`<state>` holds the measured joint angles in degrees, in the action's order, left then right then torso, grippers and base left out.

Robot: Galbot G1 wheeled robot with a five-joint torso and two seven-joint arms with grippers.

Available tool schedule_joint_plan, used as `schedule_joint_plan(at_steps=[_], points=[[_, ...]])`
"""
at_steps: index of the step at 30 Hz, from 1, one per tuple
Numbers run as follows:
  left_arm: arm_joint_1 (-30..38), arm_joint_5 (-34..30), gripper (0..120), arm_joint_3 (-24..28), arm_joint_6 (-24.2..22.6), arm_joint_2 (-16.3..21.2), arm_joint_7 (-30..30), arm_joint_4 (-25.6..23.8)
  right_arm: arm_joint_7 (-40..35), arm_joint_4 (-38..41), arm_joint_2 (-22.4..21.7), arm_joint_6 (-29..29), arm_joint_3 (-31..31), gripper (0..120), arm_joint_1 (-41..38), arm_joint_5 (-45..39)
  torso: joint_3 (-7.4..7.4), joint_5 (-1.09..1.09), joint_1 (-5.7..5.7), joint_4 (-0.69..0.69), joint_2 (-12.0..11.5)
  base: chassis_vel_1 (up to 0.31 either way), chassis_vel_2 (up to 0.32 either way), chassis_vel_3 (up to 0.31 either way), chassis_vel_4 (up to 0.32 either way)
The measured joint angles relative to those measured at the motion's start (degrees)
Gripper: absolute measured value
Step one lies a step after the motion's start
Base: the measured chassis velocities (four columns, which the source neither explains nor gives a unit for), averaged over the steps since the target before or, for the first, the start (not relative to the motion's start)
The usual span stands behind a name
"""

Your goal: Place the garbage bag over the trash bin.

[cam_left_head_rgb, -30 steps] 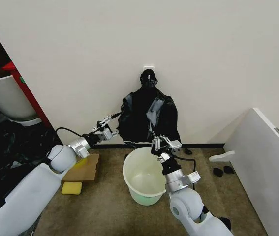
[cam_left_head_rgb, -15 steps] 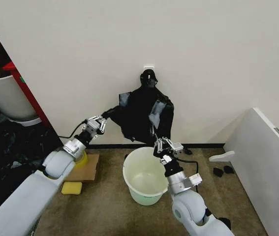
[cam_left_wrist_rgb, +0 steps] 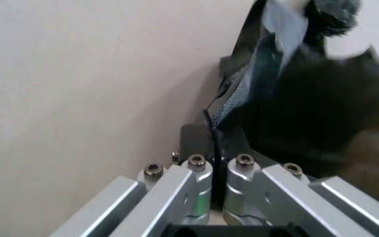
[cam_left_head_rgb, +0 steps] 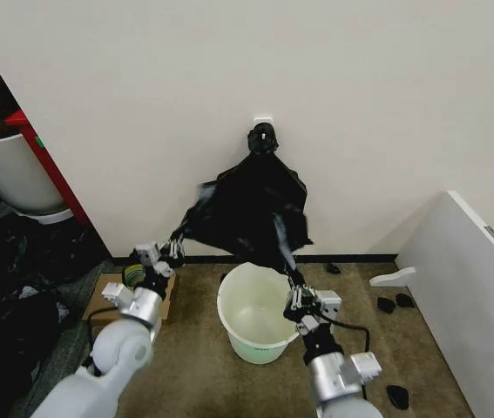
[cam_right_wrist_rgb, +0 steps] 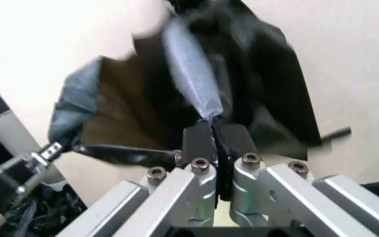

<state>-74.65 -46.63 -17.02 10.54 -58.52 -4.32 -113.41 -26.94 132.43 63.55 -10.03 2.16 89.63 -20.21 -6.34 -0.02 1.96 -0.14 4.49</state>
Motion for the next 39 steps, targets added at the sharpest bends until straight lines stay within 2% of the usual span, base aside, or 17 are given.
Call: schedule_joint_plan(at_steps=[9,15,17,19,23,27,33,39], points=[[-2.51,-2.87,0,0.44,0.32,0.89,4.18,-6.24,1.57,5.19,-0.44,-2.40,-1.65,0,4.09,3.89,-0.01,0.00,0.00,-0.01,0.00,0.000,0.000,0.000,0.000],[-3.28,-4.45,0,1.45,0.26,-0.47,5.97,-6.88,2.25,4.74,0.14,-3.21,-2.37,0,4.02,5.07,-0.01,0.00,0.01,-0.01,-0.01,0.000,0.000,0.000,0.000],[-4.03,-5.42,0,1.73,-0.36,-2.65,6.02,-7.36,2.00,4.71,0.47,-3.09,-2.39,0,4.04,4.77,-0.01,-0.03,0.01,-0.01,-0.01,0.000,0.000,0.000,0.000],[-4.20,-6.33,0,1.73,-1.00,-3.19,5.62,-8.06,1.78,4.91,0.49,-2.86,-2.33,0,4.11,4.25,-0.02,-0.02,0.01,0.00,-0.01,0.000,0.000,0.000,0.000],[-4.45,-13.67,0,1.19,-4.34,-4.76,3.23,-13.57,4.63,7.03,-0.02,-4.62,-1.77,0,5.02,0.27,-0.01,-0.01,0.01,-0.01,-0.01,0.000,0.000,0.000,0.000],[-4.48,-17.24,0,0.75,-5.63,-5.45,2.11,-16.15,9.63,7.57,-0.19,-7.59,-1.54,0,4.74,-3.09,-0.01,-0.01,0.01,-0.01,-0.01,0.000,0.000,0.000,0.000],[-5.11,-19.25,0,0.60,-6.47,-5.92,1.61,-17.35,11.72,7.24,0.13,-8.96,-1.33,0,3.54,-4.42,-0.01,-0.02,0.01,-0.01,-0.01,0.000,0.000,0.000,0.000],[-5.43,-18.16,0,1.17,-6.73,-7.12,1.37,-16.28,11.26,5.64,0.83,-8.70,-0.59,0,3.07,-5.13,-0.02,-0.02,0.01,-0.01,-0.01,0.000,0.000,0.000,0.000]])
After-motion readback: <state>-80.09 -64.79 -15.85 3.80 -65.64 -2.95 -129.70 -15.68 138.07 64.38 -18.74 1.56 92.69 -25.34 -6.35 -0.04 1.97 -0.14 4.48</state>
